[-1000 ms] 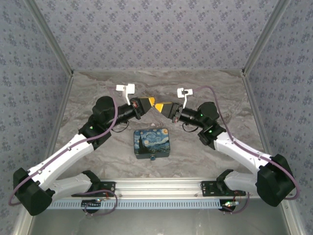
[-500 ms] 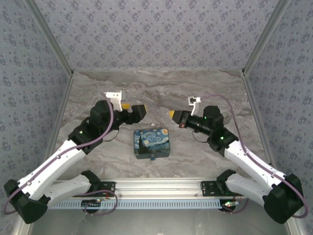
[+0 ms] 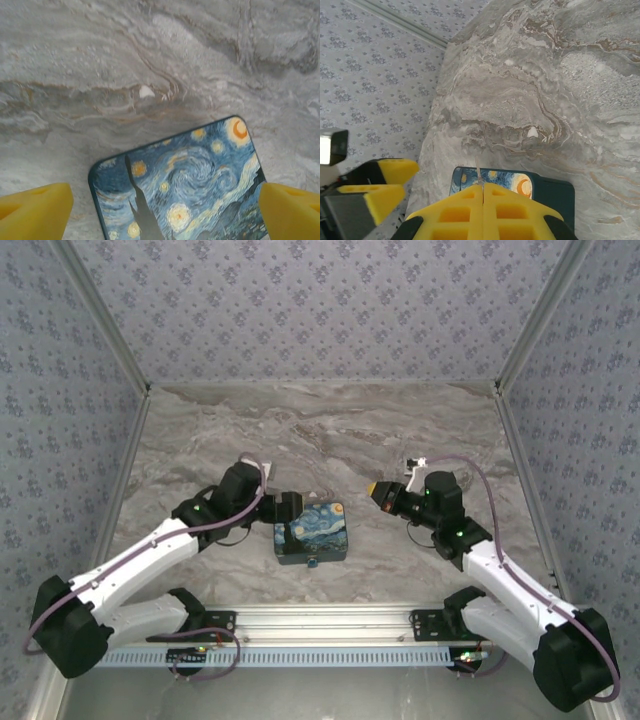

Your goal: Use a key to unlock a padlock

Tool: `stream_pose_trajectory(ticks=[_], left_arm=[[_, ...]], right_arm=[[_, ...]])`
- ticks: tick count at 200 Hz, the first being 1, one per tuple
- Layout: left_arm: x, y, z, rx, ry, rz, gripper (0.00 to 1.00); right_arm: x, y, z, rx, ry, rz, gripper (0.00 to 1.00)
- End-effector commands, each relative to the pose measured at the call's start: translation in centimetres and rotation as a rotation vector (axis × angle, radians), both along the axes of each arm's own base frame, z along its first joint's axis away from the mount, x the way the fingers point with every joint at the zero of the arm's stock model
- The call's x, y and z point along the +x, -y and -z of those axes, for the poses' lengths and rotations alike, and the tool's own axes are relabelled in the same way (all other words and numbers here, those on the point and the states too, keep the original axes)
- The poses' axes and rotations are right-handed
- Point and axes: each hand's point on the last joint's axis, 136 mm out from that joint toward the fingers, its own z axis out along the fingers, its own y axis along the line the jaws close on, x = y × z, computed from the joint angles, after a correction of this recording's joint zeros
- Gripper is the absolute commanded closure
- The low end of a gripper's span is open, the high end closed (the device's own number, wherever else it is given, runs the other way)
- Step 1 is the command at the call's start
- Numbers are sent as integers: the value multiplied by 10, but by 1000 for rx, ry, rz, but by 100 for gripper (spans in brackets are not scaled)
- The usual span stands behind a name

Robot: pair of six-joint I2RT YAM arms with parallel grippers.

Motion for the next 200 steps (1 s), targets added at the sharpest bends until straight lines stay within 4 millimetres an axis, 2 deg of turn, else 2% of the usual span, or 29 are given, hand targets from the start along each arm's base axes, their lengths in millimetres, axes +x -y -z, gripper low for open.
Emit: stream_pose_trajectory(ticks=[1,21,47,75,106,126,156,200], left_arm=[[-3,20,-6,-103,-23,49,8],[-7,40,-16,-210,-34,113,10],[-11,66,-54,-417,-10,185,12],[-12,74,-98,-583,61,209,12],[-13,79,-131,-706,100,228,13],[-12,81,-142,-741,113,234,14],[-9,86,-149,-757,112,245,18],[-9,96,-150,-779,92,262,26]], right_arm=[[-4,-3,-5,36,3,-24,100],[-8,-8,-10,64,18,-59,100],[-13,-16,-21,121,55,-114,100],[-17,-22,-40,211,104,-146,100],[-21,-31,-67,284,144,-179,100],[-27,-40,-81,309,166,-210,100],[-35,-60,-98,333,193,-260,100],[-36,-83,-107,351,207,-299,100]])
